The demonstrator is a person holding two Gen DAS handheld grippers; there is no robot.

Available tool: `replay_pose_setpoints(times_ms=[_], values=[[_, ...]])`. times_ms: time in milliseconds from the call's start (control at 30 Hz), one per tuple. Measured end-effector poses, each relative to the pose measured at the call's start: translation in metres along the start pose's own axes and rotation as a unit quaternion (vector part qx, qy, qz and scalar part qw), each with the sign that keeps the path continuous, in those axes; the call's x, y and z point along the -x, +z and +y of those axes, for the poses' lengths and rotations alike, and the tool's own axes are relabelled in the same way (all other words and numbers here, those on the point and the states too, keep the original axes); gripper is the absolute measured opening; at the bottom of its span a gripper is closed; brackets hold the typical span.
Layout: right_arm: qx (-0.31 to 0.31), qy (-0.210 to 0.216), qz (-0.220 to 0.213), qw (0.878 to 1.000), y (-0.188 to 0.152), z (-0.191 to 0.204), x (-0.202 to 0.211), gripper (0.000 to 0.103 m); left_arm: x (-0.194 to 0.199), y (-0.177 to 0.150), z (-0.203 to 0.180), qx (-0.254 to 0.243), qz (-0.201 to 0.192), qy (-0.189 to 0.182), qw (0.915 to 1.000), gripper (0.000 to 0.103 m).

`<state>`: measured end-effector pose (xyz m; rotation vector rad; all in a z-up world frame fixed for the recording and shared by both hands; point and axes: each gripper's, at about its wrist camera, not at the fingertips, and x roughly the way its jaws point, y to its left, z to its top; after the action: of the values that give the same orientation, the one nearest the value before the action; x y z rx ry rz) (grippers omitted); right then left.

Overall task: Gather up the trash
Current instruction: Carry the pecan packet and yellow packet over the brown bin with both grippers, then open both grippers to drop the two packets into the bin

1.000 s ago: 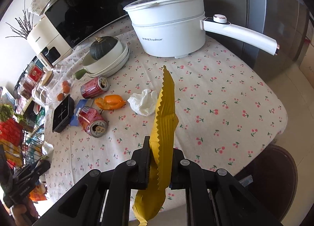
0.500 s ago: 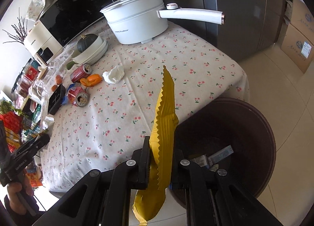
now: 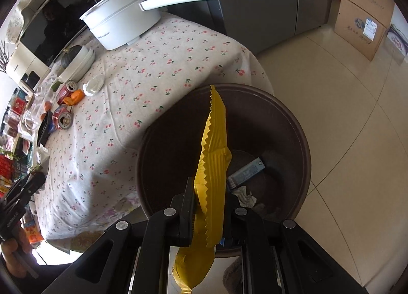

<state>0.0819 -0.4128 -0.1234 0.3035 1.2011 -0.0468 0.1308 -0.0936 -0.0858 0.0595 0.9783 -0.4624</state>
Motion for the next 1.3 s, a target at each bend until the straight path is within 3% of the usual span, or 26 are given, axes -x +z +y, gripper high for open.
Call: replay_pose_setpoints(times_ms=[267, 300, 333, 400, 633, 933, 967, 1000, 1067, 1300], values=[[-0.013, -0.001, 0.012, 1.000, -0.013, -0.021, -0.008, 0.018, -0.022, 0.004, -0.047, -0.047, 0.005, -0.029, 0.9984, 0.041], [-0.015, 0.002, 0.014, 1.000, -0.013, -0.023, -0.009, 0.026, -0.025, 0.005, -0.054, -0.055, 0.004, -0.033, 0.9979, 0.041], [-0.020, 0.003, 0.017, 1.000, -0.014, -0.027, -0.010, 0.046, -0.029, 0.005, -0.062, -0.063, 0.004, -0.037, 0.9973, 0.041], [-0.031, -0.006, 0.015, 0.999, -0.017, -0.035, -0.007, 0.069, -0.036, 0.007, -0.076, -0.077, 0.005, -0.046, 0.9960, 0.041], [-0.032, -0.025, -0.001, 0.999, -0.023, -0.055, 0.006, 0.069, -0.067, 0.011, -0.115, -0.117, 0.011, -0.065, 0.9910, 0.041], [-0.046, -0.040, -0.004, 0.998, -0.027, -0.078, 0.011, 0.069, -0.090, 0.011, -0.137, -0.137, 0.015, -0.078, 0.9874, 0.043], [-0.047, -0.041, -0.004, 0.998, -0.027, -0.079, 0.011, 0.069, -0.088, 0.010, -0.139, -0.143, 0.004, -0.077, 0.9867, 0.054], [-0.048, -0.042, -0.004, 0.998, -0.027, -0.081, 0.011, 0.069, -0.088, 0.010, -0.141, -0.150, -0.001, -0.075, 0.9857, 0.076], [-0.049, -0.042, -0.004, 0.998, -0.027, -0.082, 0.012, 0.070, -0.084, 0.011, -0.141, -0.149, -0.020, -0.051, 0.9873, 0.092], [-0.037, -0.042, -0.010, 0.998, -0.022, -0.073, 0.015, 0.071, -0.085, 0.012, -0.119, -0.129, -0.001, -0.020, 0.9915, 0.096]])
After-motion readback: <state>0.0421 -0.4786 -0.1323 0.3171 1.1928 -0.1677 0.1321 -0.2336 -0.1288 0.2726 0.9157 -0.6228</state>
